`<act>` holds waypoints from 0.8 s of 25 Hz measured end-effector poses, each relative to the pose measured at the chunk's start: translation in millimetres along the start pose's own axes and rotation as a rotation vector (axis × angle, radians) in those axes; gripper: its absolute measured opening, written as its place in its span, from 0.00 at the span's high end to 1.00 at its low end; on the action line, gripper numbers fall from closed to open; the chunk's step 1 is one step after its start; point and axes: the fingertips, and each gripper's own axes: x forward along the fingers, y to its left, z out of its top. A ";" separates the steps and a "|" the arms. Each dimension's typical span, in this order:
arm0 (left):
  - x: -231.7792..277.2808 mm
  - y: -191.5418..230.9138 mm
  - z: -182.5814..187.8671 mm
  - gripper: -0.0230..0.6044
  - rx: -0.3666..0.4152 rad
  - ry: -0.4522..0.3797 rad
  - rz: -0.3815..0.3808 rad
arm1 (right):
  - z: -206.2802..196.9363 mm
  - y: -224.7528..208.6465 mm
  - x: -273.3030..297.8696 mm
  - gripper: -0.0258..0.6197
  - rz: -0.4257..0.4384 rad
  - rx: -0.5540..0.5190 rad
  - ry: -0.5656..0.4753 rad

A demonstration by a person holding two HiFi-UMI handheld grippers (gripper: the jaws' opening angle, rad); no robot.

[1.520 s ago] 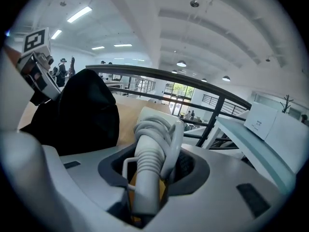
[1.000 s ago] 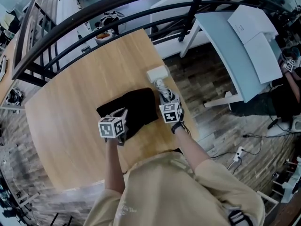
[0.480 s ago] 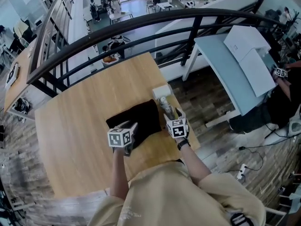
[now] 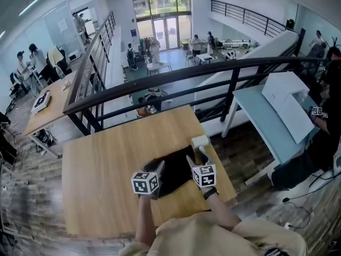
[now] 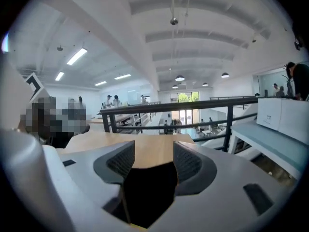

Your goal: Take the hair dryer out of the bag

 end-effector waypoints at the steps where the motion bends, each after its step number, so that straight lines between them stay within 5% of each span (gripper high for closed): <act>1: -8.4 0.0 9.9 0.68 0.033 -0.029 0.029 | 14.3 8.0 -3.4 0.58 0.012 -0.016 -0.030; 8: -67.4 -8.8 80.6 0.85 0.209 -0.243 0.214 | 105.8 58.4 -33.4 0.81 0.105 -0.099 -0.226; 12: -95.9 -16.6 108.1 0.91 0.208 -0.353 0.267 | 136.0 82.9 -53.5 0.92 0.146 -0.182 -0.286; 20: -113.6 -25.9 111.1 0.94 0.203 -0.415 0.284 | 147.0 99.1 -72.7 0.94 0.135 -0.251 -0.322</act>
